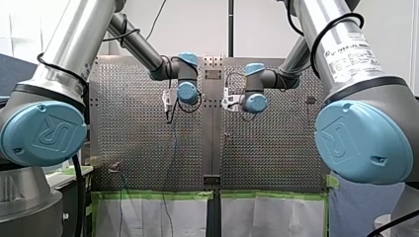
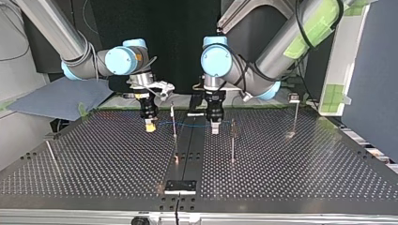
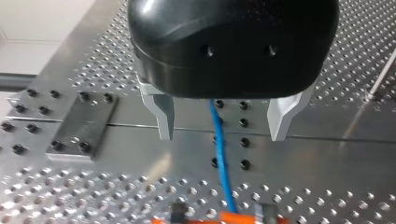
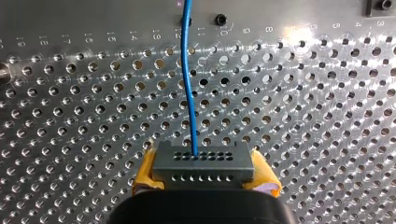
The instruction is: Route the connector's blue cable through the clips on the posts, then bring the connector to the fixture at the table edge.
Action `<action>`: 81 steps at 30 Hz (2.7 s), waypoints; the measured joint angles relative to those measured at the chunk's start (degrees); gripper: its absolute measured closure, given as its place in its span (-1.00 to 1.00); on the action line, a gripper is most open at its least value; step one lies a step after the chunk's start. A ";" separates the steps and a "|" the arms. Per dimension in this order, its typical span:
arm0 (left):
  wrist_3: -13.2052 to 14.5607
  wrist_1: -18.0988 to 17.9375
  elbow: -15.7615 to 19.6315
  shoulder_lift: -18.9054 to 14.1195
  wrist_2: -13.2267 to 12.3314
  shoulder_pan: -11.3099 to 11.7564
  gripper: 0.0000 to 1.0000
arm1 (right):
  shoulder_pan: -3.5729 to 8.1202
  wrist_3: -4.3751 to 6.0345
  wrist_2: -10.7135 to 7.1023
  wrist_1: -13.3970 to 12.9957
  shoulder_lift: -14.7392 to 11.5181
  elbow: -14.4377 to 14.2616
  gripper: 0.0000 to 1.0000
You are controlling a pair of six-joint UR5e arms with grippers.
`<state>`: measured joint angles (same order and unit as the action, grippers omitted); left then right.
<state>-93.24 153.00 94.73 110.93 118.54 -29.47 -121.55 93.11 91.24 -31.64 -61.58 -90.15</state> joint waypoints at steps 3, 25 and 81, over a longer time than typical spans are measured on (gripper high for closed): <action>0.05 0.08 -0.66 1.27 0.47 0.03 -1.00 | 0.00 -0.01 0.00 0.07 0.00 0.00 1.00; -1.92 -1.19 -2.53 2.52 3.30 0.50 -1.00 | 0.01 -0.20 0.00 0.57 0.01 0.00 1.00; 0.16 -2.03 -2.48 2.53 5.22 0.06 0.36 | -0.03 -0.54 0.00 1.85 0.10 0.00 1.00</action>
<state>-93.08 150.97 92.25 113.46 123.76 -29.41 -121.58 92.57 91.24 -29.79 -61.48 -90.14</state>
